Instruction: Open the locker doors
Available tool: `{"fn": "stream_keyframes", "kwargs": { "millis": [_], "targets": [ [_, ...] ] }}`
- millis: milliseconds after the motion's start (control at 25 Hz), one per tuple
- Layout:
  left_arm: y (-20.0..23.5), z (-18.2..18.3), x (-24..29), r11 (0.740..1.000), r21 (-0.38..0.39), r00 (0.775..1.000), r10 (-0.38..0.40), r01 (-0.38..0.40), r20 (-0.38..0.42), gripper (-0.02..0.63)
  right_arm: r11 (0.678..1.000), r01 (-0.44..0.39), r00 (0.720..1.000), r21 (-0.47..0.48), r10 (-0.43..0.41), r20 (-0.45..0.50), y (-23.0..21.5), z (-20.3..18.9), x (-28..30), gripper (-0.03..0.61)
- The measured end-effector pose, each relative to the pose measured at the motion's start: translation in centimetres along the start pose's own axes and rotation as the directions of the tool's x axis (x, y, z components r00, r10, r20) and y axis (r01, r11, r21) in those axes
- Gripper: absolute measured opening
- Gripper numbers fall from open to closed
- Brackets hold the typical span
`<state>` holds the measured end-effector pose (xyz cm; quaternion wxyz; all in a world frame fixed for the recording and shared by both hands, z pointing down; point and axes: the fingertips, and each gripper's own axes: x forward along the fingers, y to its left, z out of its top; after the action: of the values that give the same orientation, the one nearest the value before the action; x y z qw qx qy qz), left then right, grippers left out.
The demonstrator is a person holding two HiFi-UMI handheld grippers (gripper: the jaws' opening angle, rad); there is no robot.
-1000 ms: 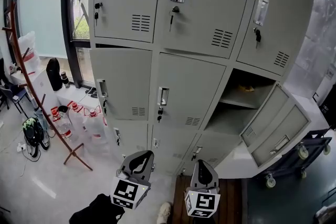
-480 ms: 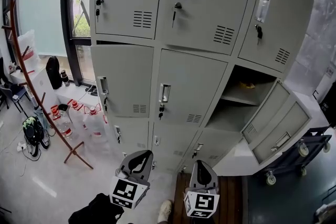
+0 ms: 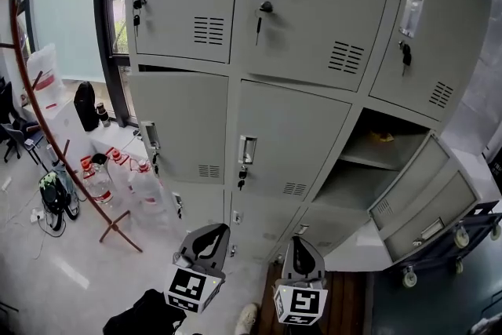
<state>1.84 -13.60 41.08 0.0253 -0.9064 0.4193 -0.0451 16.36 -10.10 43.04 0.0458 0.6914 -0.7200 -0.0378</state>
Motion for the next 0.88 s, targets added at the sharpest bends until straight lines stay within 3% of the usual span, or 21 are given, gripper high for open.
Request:
{"fn": "stream_keyframes", "kwargs": {
  "millis": [440, 680, 880],
  "targets": [
    [4.8, 1.1, 3.7, 0.985, -0.013, 0.985, 0.171, -0.172, -0.009, 0.025, 0.980, -0.199, 0.980, -0.011, 0.200, 0.021, 1.6, 1.2, 8.7, 0.017],
    [6.9, 1.4, 4.8, 0.960, -0.017, 0.961, 0.278, -0.278, -0.005, 0.025, 0.947, -0.321, 0.945, -0.022, 0.322, 0.052, 2.7, 2.2, 12.7, 0.017],
    [8.4, 1.1, 4.9, 0.934, -0.018, 0.935, 0.356, -0.356, -0.015, 0.025, 0.911, -0.412, 0.908, -0.027, 0.413, 0.076, 4.2, 2.8, 15.5, 0.068]
  ]
}}
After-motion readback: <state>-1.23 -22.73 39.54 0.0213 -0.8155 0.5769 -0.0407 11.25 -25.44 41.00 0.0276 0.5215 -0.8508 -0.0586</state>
